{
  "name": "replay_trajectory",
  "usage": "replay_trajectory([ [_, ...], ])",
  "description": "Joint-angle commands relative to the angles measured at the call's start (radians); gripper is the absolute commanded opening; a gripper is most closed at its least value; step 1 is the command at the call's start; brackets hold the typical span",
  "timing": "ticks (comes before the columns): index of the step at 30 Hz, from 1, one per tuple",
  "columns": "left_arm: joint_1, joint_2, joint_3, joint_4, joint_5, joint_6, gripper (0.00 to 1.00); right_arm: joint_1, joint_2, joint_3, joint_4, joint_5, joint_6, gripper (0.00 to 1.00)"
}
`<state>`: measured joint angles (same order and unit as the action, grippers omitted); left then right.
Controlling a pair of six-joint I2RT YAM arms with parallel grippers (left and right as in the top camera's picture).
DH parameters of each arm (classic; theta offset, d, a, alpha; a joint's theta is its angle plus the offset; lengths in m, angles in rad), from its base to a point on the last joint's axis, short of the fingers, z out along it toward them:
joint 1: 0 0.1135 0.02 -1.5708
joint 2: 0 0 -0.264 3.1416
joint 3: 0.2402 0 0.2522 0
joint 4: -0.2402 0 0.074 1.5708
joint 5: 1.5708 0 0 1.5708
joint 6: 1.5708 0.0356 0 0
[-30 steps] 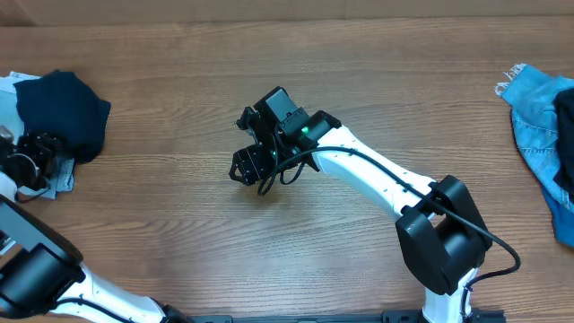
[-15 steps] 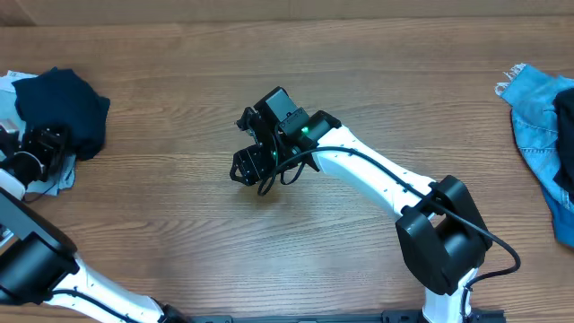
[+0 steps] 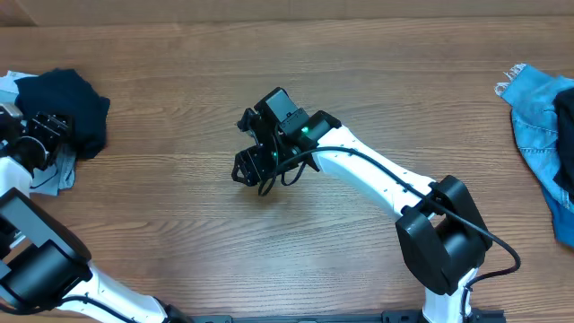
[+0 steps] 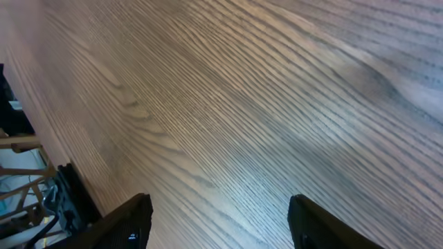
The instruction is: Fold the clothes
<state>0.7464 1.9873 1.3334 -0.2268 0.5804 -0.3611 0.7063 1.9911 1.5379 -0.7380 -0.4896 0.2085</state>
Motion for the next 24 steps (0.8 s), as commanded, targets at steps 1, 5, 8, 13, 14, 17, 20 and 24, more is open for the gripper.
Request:
replay_trajectory([
  [1,-0.005,-0.011,0.006,0.024,-0.029,0.016,0.31,-0.006,0.008,0.005,-0.011,0.002,-0.009,0.67],
  [5,0.001,-0.013,0.116,-0.005,0.036,0.017,0.12,-0.006,0.008,0.005,-0.023,0.002,-0.034,0.66],
  [8,0.005,-0.013,0.27,-0.079,0.05,0.022,0.12,-0.006,0.008,0.005,-0.025,0.002,-0.034,0.66],
  [13,0.0,-0.013,0.416,-0.113,0.138,0.016,0.12,-0.006,0.008,0.005,-0.023,0.002,-0.034,0.66],
  [14,-0.007,-0.013,0.428,-0.113,0.154,0.015,0.12,-0.006,0.008,0.005,-0.022,0.002,-0.034,0.66],
  [17,-0.027,-0.013,0.435,-0.116,0.171,-0.002,0.12,-0.006,0.008,0.005,-0.024,0.002,-0.034,0.66],
  [20,-0.026,-0.013,0.435,-0.145,0.117,0.022,0.12,-0.006,0.008,0.005,-0.04,0.002,-0.034,0.63],
  [24,-0.005,-0.013,0.435,-0.241,-0.01,0.117,0.13,-0.006,0.008,0.005,-0.046,0.002,-0.034,0.63],
])
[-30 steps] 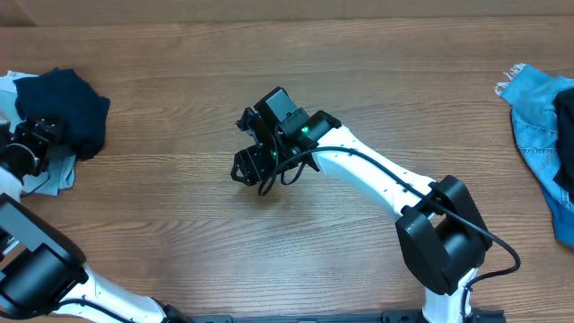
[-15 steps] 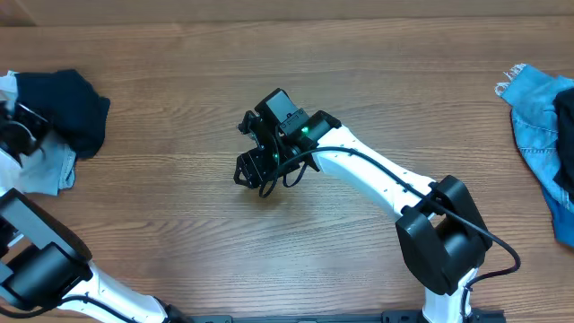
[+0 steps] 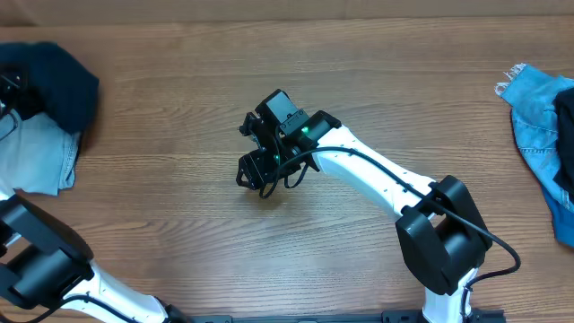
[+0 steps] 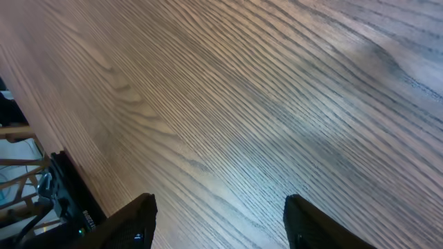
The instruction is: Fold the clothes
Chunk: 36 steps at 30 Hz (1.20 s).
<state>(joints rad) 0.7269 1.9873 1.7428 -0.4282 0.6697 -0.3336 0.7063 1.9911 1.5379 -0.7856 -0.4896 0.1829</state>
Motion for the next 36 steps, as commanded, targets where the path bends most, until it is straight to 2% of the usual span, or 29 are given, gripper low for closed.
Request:
replay_trajectory([
  [1,0.023,-0.013,0.026,-0.064,-0.124,0.111,0.13,-0.006,0.008,0.005,0.001,0.002,-0.009,0.63],
  [3,0.061,-0.013,0.026,-0.111,-0.182,0.129,0.13,-0.006,0.008,0.005,0.001,0.002,-0.009,0.63],
  [8,0.164,-0.013,0.025,-0.167,-0.22,0.163,0.14,-0.006,0.008,0.005,0.001,0.002,-0.009,0.63],
  [10,0.195,-0.013,0.024,-0.186,-0.232,0.186,0.19,-0.006,0.008,0.005,0.001,0.002,-0.009,0.63],
  [12,0.203,-0.013,0.024,-0.203,-0.233,0.234,0.33,-0.006,0.008,0.005,0.001,0.002,-0.009,0.63],
  [13,0.202,-0.013,0.019,-0.212,-0.238,0.237,0.5,-0.006,0.008,0.005,0.001,0.002,-0.009,0.63],
  [14,0.202,-0.013,0.017,-0.22,-0.247,0.236,0.6,-0.006,0.008,0.005,0.001,0.002,-0.009,0.63],
  [17,0.204,-0.013,0.016,-0.24,-0.315,0.167,0.65,-0.006,0.008,0.005,-0.014,0.002,-0.009,0.63],
  [20,0.214,-0.013,0.016,-0.256,-0.275,0.109,0.68,-0.006,0.008,0.005,-0.032,0.002,-0.009,0.63],
  [22,0.217,-0.013,0.016,-0.256,-0.216,0.11,0.73,-0.006,0.008,0.005,-0.032,0.002,-0.01,0.63],
  [30,0.262,-0.021,0.07,-0.25,-0.197,0.094,0.82,-0.006,0.008,0.005,-0.047,0.005,-0.062,0.64],
  [33,0.269,-0.021,0.093,-0.259,-0.161,0.119,0.85,-0.006,0.008,0.005,-0.047,0.082,-0.061,0.67],
  [34,0.269,-0.021,0.093,-0.264,-0.153,0.121,0.89,-0.007,0.008,0.006,-0.047,0.098,-0.061,0.67],
  [36,0.266,-0.021,0.093,-0.282,-0.134,0.131,0.86,-0.008,0.008,0.007,-0.046,0.1,-0.061,0.68],
])
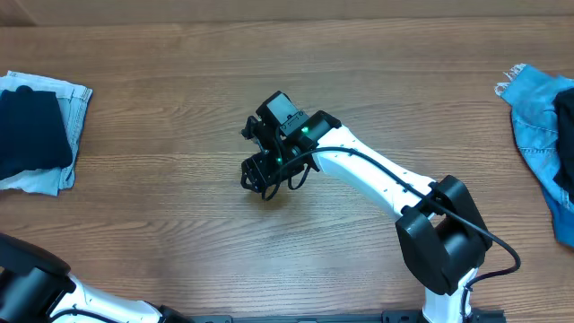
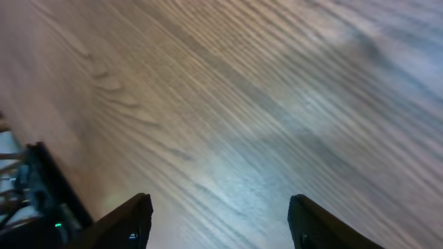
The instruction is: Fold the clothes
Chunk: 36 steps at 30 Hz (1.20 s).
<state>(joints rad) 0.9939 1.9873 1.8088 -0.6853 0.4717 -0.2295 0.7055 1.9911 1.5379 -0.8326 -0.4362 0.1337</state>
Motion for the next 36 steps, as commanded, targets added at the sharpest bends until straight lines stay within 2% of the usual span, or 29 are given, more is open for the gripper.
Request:
replay_trajectory([
  [1,-0.009,-0.021,0.027,-0.053,0.072,0.043,0.81,-0.008,0.008,0.007,0.007,0.047,-0.012,0.68],
  [3,-0.038,-0.02,0.026,-0.131,0.063,0.097,0.7,-0.008,0.008,0.007,0.024,0.047,-0.012,0.68],
  [6,-0.112,-0.019,0.009,-0.212,-0.069,0.121,0.63,-0.01,0.008,0.007,0.044,0.047,-0.011,0.68],
  [10,-0.243,-0.018,-0.031,-0.207,-0.306,0.011,0.22,-0.01,0.008,0.007,0.03,0.046,-0.01,0.68],
  [12,-0.281,-0.014,-0.049,-0.179,-0.418,-0.055,0.12,-0.01,0.008,0.007,0.013,0.046,-0.01,0.68],
  [13,-0.298,-0.012,-0.07,-0.143,-0.472,-0.1,0.09,-0.01,0.008,0.007,0.003,0.046,-0.01,0.67],
  [19,-0.308,0.034,-0.233,0.067,-0.505,-0.19,0.08,-0.01,0.008,0.007,-0.013,0.046,-0.008,0.67],
  [23,-0.308,0.183,-0.256,0.058,-0.467,-0.156,0.07,-0.01,0.008,0.007,-0.019,0.042,-0.007,0.67],
  [26,-0.308,0.216,-0.255,0.051,-0.396,-0.123,0.05,-0.01,0.008,0.007,-0.032,0.042,-0.008,0.67],
  [30,-0.308,0.12,-0.205,0.023,-0.385,-0.082,0.05,-0.01,0.008,0.007,-0.045,0.043,-0.008,0.67],
  [36,-0.293,-0.049,-0.135,0.023,-0.416,-0.081,0.17,-0.01,0.008,0.007,-0.039,0.042,-0.008,0.67],
])
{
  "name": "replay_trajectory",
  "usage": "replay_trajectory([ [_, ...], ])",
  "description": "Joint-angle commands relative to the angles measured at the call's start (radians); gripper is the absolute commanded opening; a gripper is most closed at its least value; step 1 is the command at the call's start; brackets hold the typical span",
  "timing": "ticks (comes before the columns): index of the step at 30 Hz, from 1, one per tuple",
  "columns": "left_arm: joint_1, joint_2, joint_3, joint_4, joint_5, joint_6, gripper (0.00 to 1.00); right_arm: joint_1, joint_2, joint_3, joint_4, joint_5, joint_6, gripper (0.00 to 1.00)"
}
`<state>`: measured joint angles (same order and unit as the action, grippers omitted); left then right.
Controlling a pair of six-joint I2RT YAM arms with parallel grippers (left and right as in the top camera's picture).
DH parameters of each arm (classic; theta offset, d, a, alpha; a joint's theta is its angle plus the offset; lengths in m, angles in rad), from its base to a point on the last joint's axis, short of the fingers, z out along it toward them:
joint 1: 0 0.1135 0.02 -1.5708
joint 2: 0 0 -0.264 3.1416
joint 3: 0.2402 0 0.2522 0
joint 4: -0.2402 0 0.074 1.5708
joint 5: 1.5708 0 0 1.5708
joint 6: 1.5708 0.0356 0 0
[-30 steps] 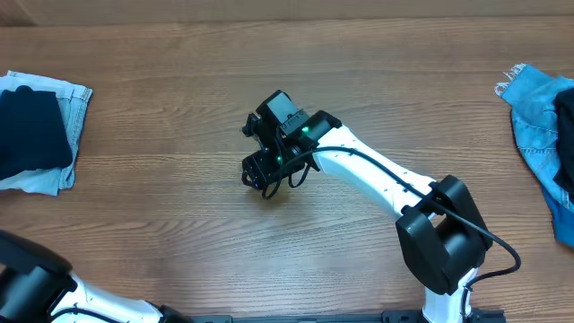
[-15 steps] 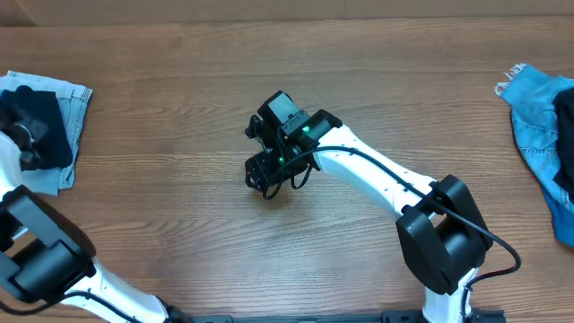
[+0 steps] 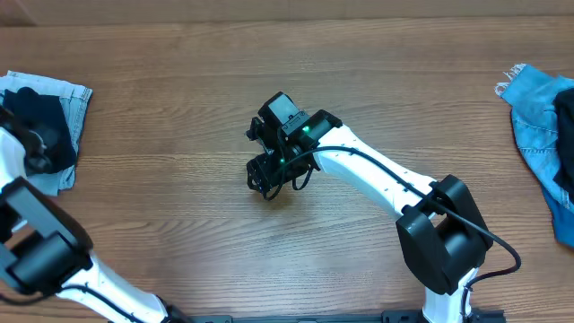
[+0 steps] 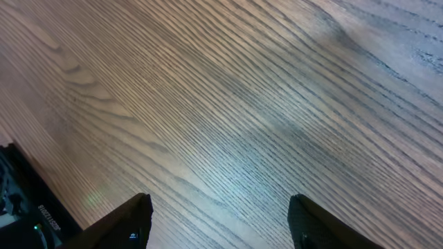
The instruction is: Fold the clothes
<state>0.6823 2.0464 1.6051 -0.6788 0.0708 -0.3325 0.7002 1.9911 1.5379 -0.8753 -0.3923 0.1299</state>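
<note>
At the table's left edge a dark navy garment (image 3: 45,121) lies on a folded light-blue denim piece (image 3: 79,97). My left gripper (image 3: 34,148) is down at the navy garment's near edge; its jaws are too small and dark to read. My right gripper (image 3: 262,179) hovers over the middle of the table. In the right wrist view this gripper (image 4: 218,221) is open, its two black fingers (image 4: 124,225) wide apart over bare wood grain, holding nothing.
A crumpled blue denim garment (image 3: 536,126) with something dark (image 3: 565,135) on it lies at the right edge, partly out of view. The wooden table (image 3: 179,242) runs between the two piles. The right arm's base stands at the front right.
The left arm, then out of the overhead view apart from its base, now reaches over the left stack with its gripper at the navy garment. The right gripper has hardly shifted.
The left gripper was at a bunched navy garment on the denim at the left. Then the garment was up near the far left corner. Later it lay flat on the folded denim with the arm away. Now the arm is back at it. The right gripper stayed open mid-table.
</note>
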Motion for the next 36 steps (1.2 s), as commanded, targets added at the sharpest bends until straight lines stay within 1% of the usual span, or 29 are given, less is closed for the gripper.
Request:
replay_trajectory([
  [1,0.025,-0.111,0.078,0.019,-0.016,0.022,0.18,-0.004,0.008,0.007,0.002,-0.001,-0.004,0.67],
  [3,0.037,-0.105,0.08,0.039,-0.028,0.014,0.21,-0.004,0.008,0.007,0.001,-0.002,-0.004,0.67],
  [7,0.063,-0.064,0.08,0.087,-0.08,0.014,0.32,-0.004,0.008,0.007,-0.002,-0.002,-0.003,0.67],
  [11,0.09,0.028,0.08,0.089,-0.089,0.01,0.33,-0.004,0.008,0.007,-0.026,-0.002,-0.003,0.67],
  [13,0.092,0.092,0.08,0.085,-0.083,0.01,0.36,-0.004,0.008,0.007,-0.047,-0.002,-0.003,0.67],
  [14,0.093,0.141,0.08,0.076,-0.078,0.005,0.4,-0.004,0.008,0.007,-0.068,-0.002,-0.003,0.66],
  [16,0.093,0.175,0.08,0.06,-0.073,-0.005,0.44,-0.004,0.008,0.007,-0.085,-0.002,-0.003,0.66],
  [18,0.093,0.183,0.08,0.049,-0.022,0.006,0.43,-0.004,0.008,0.007,-0.093,-0.002,-0.004,0.66],
  [21,0.095,0.135,0.128,0.015,0.136,0.082,0.4,-0.004,0.006,0.007,-0.085,-0.002,-0.004,0.67],
  [23,0.092,0.073,0.193,-0.036,0.176,0.089,0.41,-0.004,0.0,0.008,-0.07,-0.001,-0.009,0.67],
  [26,0.079,-0.064,0.298,-0.107,0.206,0.09,0.49,-0.004,-0.042,0.008,-0.024,0.014,-0.031,0.67],
  [28,0.064,-0.163,0.351,-0.156,0.252,0.09,0.59,-0.004,-0.092,0.008,0.008,0.084,-0.03,0.68],
  [30,0.043,-0.275,0.376,-0.221,0.31,0.109,0.65,-0.006,-0.162,0.016,0.017,0.195,-0.028,0.7],
  [32,0.013,-0.352,0.376,-0.272,0.375,0.156,0.67,-0.016,-0.224,0.027,0.005,0.28,-0.013,0.72],
  [33,-0.011,-0.393,0.376,-0.311,0.402,0.184,0.68,-0.029,-0.259,0.03,0.002,0.318,0.017,0.75],
  [36,-0.092,-0.47,0.377,-0.415,0.413,0.259,0.68,-0.108,-0.362,0.031,-0.004,0.347,0.073,0.76],
])
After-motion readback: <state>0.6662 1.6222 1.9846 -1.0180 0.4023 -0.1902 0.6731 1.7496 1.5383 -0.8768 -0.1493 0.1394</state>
